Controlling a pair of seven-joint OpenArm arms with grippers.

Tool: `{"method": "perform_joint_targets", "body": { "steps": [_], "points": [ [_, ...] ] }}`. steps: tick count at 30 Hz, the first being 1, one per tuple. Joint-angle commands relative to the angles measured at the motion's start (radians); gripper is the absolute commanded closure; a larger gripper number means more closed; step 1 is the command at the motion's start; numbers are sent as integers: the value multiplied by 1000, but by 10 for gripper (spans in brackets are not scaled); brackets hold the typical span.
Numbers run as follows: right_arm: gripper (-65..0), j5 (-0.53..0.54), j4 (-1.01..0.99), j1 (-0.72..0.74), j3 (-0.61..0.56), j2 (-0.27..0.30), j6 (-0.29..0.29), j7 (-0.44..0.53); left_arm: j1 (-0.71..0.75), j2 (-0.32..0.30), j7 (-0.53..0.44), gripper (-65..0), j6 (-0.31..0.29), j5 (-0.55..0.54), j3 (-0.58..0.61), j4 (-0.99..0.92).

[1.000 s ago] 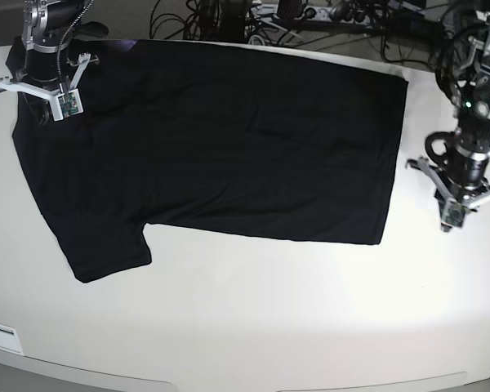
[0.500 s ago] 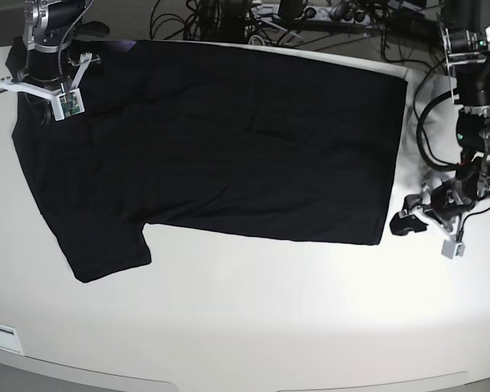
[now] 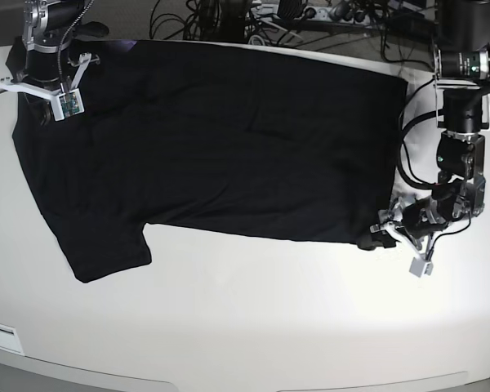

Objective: Fold the T-shirt properly
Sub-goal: 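Grasp the hem corners with both grippers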

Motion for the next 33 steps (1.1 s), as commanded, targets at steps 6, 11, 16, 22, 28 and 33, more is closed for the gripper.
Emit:
{"method": "perform_joint_targets", "body": {
  "steps": [6, 11, 16, 22, 28, 33],
  "points": [
    [0, -22, 17, 0, 6, 12, -13, 30, -14, 18, 45, -181, 64, 16, 15, 3],
    [0, -26, 17, 56, 6, 12, -32, 98, -13, 17, 46, 0, 104, 63, 12, 3],
    [-159, 51, 14, 266, 11, 12, -34, 117, -5, 17, 73, 0, 90, 63, 12, 3],
    [-159, 333, -158, 521, 103, 9, 70, 181, 9, 20, 105, 0, 18, 61, 13, 3],
    [-218, 748, -546, 810, 220, 7, 360, 163, 15, 18, 106, 0, 4, 61, 13, 3],
    [-289, 1047, -896, 1046, 267, 7, 600, 40, 19, 18, 105, 0, 4, 61, 13, 3]
  ]
}}
